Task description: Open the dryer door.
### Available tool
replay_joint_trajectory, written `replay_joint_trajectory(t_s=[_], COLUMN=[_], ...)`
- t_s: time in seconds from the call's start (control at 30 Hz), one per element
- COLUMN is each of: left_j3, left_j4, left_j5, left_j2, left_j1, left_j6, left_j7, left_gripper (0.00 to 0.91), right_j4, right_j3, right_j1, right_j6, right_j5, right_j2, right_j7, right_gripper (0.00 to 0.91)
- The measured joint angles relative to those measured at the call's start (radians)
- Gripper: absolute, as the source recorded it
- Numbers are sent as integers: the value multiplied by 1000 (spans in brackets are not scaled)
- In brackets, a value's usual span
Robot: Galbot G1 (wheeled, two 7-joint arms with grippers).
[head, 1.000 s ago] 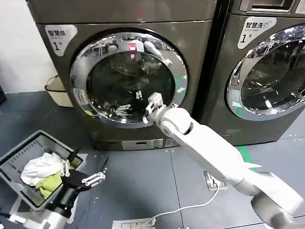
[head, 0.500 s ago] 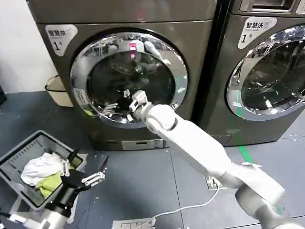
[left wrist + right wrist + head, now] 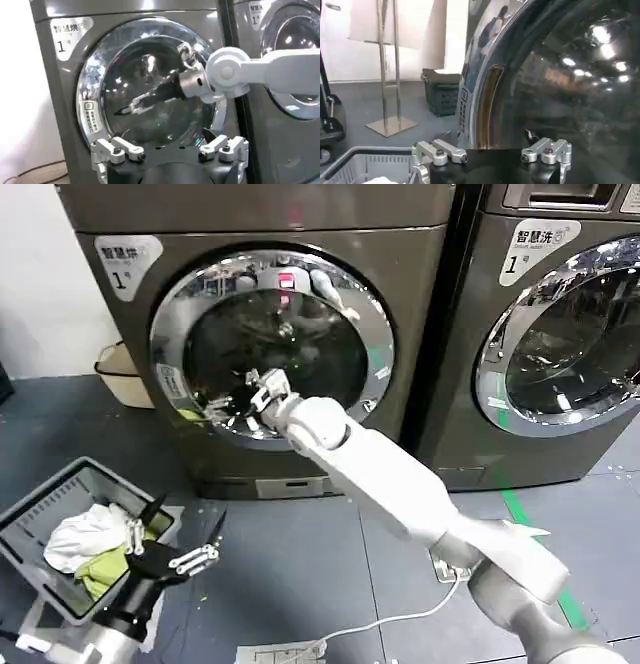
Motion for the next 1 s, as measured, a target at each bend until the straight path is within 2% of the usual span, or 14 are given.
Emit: replay_joint_trajectory(t_s=[0.63,1.0], left_j3=[-261,-293], left_j4=[85,140], left_j5=[-181,-258], left_j2=[32,59], left_j1=[-37,-72], left_j6=[-12,-13], left_j7=[37,80], left_gripper=[907,907], right_j4=[-111,-162], right_j3=[-7,-10], right_j1=[30,51], right_j6=[27,46], right_j5=[-31,-45], right_j2=[116,115], right_j7=[-78,-178], right_gripper=[907,907])
